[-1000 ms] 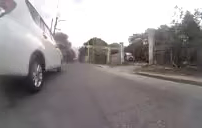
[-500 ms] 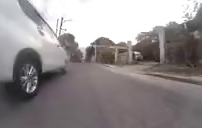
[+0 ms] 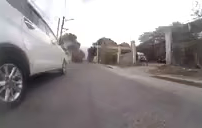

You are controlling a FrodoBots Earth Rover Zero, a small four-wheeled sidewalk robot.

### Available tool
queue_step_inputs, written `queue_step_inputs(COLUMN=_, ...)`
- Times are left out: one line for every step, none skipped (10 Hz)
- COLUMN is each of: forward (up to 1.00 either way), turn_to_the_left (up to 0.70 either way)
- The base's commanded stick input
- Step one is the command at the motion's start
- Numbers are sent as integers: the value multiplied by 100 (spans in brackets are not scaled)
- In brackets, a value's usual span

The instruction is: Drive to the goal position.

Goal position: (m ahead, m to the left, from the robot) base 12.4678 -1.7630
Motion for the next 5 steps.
queue_step_inputs(forward=100, turn_to_the_left=39)
queue_step_inputs(forward=100, turn_to_the_left=18)
queue_step_inputs(forward=100, turn_to_the_left=0)
queue_step_inputs(forward=100, turn_to_the_left=0)
queue_step_inputs(forward=100, turn_to_the_left=0)
